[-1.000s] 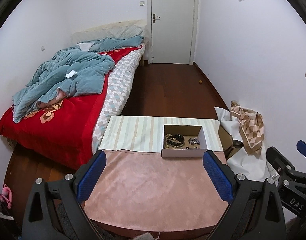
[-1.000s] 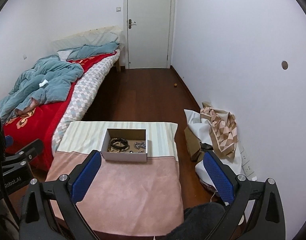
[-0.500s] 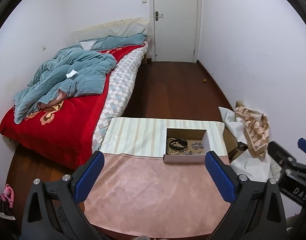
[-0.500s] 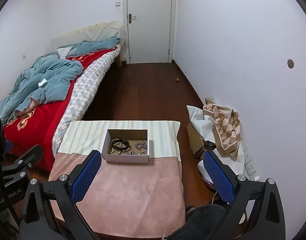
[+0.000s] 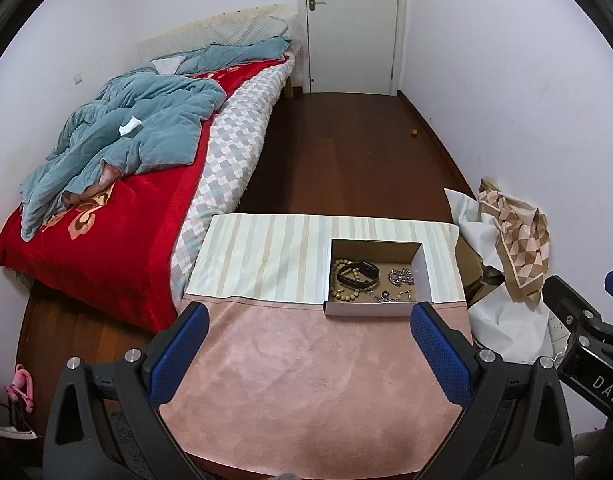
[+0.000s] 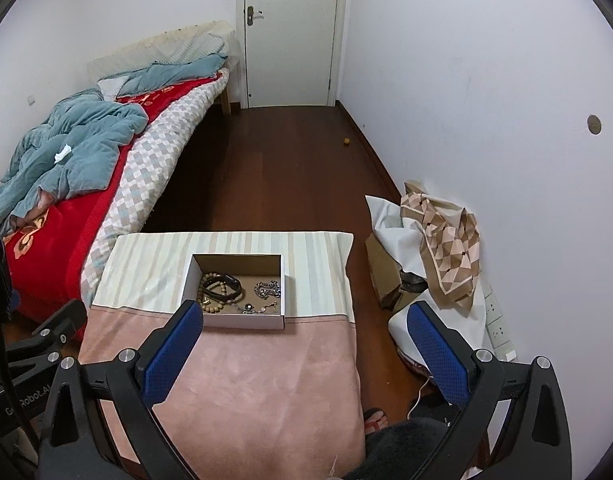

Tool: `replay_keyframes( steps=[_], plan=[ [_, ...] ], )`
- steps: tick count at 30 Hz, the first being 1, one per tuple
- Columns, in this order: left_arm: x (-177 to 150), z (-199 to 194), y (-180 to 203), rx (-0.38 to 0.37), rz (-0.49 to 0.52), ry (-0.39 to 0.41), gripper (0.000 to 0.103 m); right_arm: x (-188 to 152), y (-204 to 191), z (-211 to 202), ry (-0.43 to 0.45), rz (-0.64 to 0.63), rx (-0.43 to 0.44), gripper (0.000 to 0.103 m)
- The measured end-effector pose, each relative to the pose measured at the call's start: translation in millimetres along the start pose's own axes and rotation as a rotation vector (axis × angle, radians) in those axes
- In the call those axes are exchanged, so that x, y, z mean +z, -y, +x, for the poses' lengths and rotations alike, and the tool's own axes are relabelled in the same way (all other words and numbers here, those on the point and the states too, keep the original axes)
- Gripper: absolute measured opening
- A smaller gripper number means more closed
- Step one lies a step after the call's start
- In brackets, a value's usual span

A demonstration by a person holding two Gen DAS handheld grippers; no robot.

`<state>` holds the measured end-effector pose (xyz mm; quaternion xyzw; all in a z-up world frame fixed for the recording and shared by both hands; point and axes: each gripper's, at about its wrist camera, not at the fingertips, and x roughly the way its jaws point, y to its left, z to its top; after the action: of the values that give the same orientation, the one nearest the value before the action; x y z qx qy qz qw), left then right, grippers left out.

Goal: Organize jewelry

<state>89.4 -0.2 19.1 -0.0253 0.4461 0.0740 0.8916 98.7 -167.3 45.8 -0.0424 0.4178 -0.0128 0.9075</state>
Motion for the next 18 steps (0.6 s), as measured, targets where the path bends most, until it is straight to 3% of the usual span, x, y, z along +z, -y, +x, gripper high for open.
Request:
replay_keyframes(
  steps=[18],
  plan=[
    [8.0,0.1,1.2,0.012,-0.003,0.003,0.103,1.8,-2.6,11.8,-0.024,-0.008,0.007,0.103]
  ],
)
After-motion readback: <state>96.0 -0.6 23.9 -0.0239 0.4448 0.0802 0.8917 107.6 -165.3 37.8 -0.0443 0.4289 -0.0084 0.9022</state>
